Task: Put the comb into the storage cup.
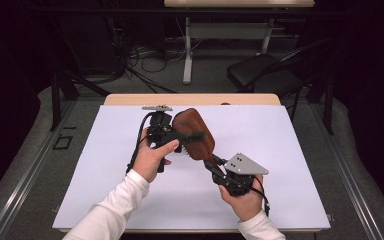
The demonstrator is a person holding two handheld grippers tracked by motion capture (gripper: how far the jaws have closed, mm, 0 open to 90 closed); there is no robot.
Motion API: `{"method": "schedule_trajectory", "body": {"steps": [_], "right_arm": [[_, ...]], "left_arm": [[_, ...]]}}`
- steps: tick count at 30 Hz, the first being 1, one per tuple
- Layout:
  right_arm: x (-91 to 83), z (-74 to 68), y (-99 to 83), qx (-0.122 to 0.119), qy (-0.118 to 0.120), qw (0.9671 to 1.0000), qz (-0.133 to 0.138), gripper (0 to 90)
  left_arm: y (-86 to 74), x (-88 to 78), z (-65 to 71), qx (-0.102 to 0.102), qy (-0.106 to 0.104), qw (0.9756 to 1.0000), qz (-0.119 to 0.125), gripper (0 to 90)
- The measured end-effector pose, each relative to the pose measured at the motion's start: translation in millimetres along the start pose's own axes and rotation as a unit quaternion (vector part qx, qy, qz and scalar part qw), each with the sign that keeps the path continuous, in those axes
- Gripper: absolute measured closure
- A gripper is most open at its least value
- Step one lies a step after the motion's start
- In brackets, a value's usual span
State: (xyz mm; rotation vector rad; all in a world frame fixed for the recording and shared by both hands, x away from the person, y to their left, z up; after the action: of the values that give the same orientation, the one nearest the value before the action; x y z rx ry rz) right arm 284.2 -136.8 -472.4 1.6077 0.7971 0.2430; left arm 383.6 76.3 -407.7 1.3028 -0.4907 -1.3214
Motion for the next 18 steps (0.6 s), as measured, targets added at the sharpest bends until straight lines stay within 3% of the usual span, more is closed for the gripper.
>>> {"method": "schedule_trajectory", "body": {"steps": [18], "right_arm": [[-0.1,-0.4,-0.6,0.002,0.002,1.0,0.004,72.0]], "left_arm": [[0.1,-0.7,-1.1,-0.025,-0.015,0.9996,0.004,40.0]]}}
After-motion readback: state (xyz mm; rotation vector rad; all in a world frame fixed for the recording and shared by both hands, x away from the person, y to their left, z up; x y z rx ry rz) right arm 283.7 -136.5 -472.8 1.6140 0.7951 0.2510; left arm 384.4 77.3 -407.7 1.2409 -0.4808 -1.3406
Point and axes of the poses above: each handheld gripper's, and its own axes: x roughly forward along the jaws, y roughly out of its top, z roughly to its right, the point moved 1 cm from there along x, roughly forward along the jaws, and after that the axes turned 15 degrees about x, right-handed, at the moved point
